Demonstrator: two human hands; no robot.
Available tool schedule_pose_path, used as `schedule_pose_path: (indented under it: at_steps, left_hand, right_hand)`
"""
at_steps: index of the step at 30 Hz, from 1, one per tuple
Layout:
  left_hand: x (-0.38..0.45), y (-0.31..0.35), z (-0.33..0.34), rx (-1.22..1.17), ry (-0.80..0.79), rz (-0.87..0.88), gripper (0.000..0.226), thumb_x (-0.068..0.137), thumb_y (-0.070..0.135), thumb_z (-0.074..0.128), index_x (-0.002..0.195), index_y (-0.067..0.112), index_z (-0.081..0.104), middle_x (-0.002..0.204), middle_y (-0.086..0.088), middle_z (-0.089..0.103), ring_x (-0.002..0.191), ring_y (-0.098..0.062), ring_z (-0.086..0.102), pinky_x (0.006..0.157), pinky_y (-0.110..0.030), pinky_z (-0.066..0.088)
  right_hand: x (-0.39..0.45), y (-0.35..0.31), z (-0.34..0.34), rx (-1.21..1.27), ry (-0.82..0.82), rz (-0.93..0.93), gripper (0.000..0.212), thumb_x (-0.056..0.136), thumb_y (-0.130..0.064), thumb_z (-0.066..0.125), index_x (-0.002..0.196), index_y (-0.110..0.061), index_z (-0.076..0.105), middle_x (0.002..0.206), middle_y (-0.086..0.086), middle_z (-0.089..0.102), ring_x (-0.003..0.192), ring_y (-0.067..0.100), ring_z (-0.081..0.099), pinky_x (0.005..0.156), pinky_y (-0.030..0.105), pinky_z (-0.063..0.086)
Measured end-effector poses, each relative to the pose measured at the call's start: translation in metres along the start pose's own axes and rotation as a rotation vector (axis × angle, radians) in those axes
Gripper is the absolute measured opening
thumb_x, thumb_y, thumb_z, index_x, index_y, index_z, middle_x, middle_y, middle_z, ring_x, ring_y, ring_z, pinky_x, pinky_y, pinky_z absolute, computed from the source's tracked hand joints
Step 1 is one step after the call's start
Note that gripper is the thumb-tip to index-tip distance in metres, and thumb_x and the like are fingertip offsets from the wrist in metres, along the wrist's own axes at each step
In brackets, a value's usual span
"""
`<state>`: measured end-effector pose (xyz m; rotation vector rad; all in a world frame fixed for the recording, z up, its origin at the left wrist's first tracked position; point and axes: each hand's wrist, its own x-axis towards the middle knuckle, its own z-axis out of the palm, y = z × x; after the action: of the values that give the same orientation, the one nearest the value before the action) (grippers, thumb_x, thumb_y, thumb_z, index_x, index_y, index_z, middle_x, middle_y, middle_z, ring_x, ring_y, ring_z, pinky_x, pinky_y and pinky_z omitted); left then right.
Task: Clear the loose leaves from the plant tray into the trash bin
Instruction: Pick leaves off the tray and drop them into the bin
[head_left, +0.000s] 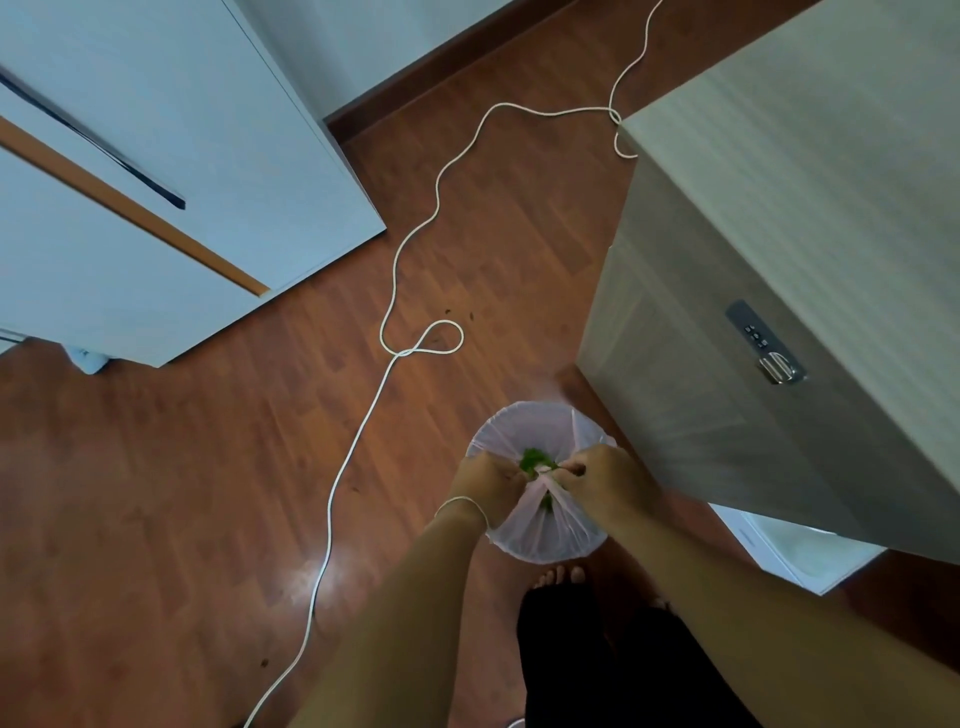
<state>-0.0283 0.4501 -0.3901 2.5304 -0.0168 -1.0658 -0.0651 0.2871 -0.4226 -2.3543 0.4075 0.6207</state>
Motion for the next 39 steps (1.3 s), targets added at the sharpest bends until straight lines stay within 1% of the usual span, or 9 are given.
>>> schedule_pose_path:
  at_steps: [6, 17, 24, 28, 29, 31, 34, 37, 39]
  left_hand:
    - [-0.005, -0.007, 0.004, -0.068, 0.014, -0.004, 0.029, 0.088, 0.017, 0.054, 0.072, 0.003, 0.073, 0.066, -0.005, 0.067, 0.078, -0.031, 0.070, 0.076, -0.037, 0.055]
    - [-0.015, -0.020, 0.017, -0.149, 0.037, -0.056, 0.030, 0.090, 0.019, 0.052, 0.077, 0.003, 0.074, 0.080, -0.013, 0.076, 0.076, -0.029, 0.066, 0.071, -0.029, 0.047]
    - [-0.051, -0.003, -0.011, -0.165, 0.066, -0.067, 0.023, 0.088, 0.017, 0.055, 0.079, 0.007, 0.073, 0.078, -0.006, 0.076, 0.078, -0.027, 0.069, 0.079, -0.032, 0.053]
    - [-0.083, 0.028, -0.049, -0.227, 0.130, -0.059, 0.016, 0.081, 0.014, 0.060, 0.083, 0.012, 0.076, 0.075, -0.003, 0.076, 0.073, -0.020, 0.067, 0.074, -0.030, 0.056]
    - [-0.091, 0.037, -0.060, -0.255, 0.145, -0.052, 0.018, 0.079, 0.015, 0.062, 0.085, 0.019, 0.078, 0.078, -0.002, 0.078, 0.076, -0.021, 0.070, 0.075, -0.030, 0.056]
    - [-0.104, 0.053, -0.082, -0.299, 0.159, -0.010, 0.020, 0.071, 0.022, 0.067, 0.084, 0.033, 0.078, 0.079, -0.001, 0.078, 0.077, -0.023, 0.072, 0.075, -0.034, 0.058]
    - [-0.101, 0.069, -0.102, -0.405, 0.139, 0.063, 0.025, 0.056, 0.037, 0.069, 0.078, 0.048, 0.075, 0.075, -0.002, 0.078, 0.073, -0.023, 0.075, 0.073, -0.046, 0.062]
    - [-0.151, 0.150, -0.143, -0.420, 0.123, 0.204, 0.020, 0.073, 0.012, 0.077, 0.093, 0.019, 0.076, 0.069, -0.005, 0.072, 0.054, -0.003, 0.068, 0.059, -0.025, 0.061]
    - [-0.170, 0.193, -0.156, -0.434, 0.133, 0.256, 0.024, 0.076, 0.002, 0.077, 0.099, 0.000, 0.070, 0.070, -0.009, 0.069, 0.054, -0.005, 0.066, 0.053, -0.018, 0.057]
  right_hand:
    - [0.003, 0.001, 0.014, 0.008, -0.120, 0.050, 0.022, 0.089, -0.020, 0.055, 0.077, -0.009, 0.069, 0.079, 0.012, 0.070, 0.066, 0.019, 0.051, 0.050, 0.024, 0.027]
    - [-0.007, 0.020, 0.023, 0.146, -0.169, 0.054, 0.024, 0.089, -0.029, 0.062, 0.112, -0.028, 0.072, 0.106, -0.002, 0.074, 0.097, 0.018, 0.067, 0.080, 0.026, 0.052]
    - [-0.048, 0.003, -0.025, 0.228, -0.131, 0.066, 0.029, 0.085, -0.026, 0.069, 0.114, -0.026, 0.071, 0.109, -0.005, 0.073, 0.083, 0.003, 0.056, 0.054, -0.001, 0.035]
    - [-0.081, -0.024, -0.074, 0.302, -0.078, 0.083, 0.030, 0.085, -0.022, 0.069, 0.115, -0.021, 0.071, 0.107, -0.007, 0.071, 0.085, 0.005, 0.059, 0.060, -0.003, 0.038]
    - [-0.091, -0.032, -0.088, 0.328, -0.065, 0.078, 0.031, 0.085, -0.023, 0.068, 0.115, -0.022, 0.070, 0.110, -0.010, 0.070, 0.090, 0.005, 0.062, 0.070, 0.000, 0.043]
    - [-0.111, -0.042, -0.118, 0.397, -0.035, 0.061, 0.034, 0.081, -0.030, 0.064, 0.114, -0.023, 0.070, 0.118, -0.007, 0.070, 0.103, 0.009, 0.064, 0.092, 0.026, 0.053]
    - [-0.148, -0.057, -0.173, 0.449, 0.034, 0.026, 0.035, 0.085, -0.032, 0.058, 0.117, -0.021, 0.068, 0.122, -0.002, 0.068, 0.111, 0.015, 0.063, 0.097, 0.032, 0.050]
    - [-0.190, -0.059, -0.225, 0.511, 0.143, -0.005, 0.029, 0.092, -0.029, 0.061, 0.117, -0.019, 0.069, 0.119, -0.003, 0.069, 0.109, 0.012, 0.063, 0.092, 0.021, 0.047]
    - [-0.212, -0.053, -0.255, 0.524, 0.234, -0.031, 0.025, 0.091, -0.031, 0.062, 0.112, -0.021, 0.071, 0.115, -0.005, 0.071, 0.105, 0.008, 0.064, 0.091, 0.018, 0.046]
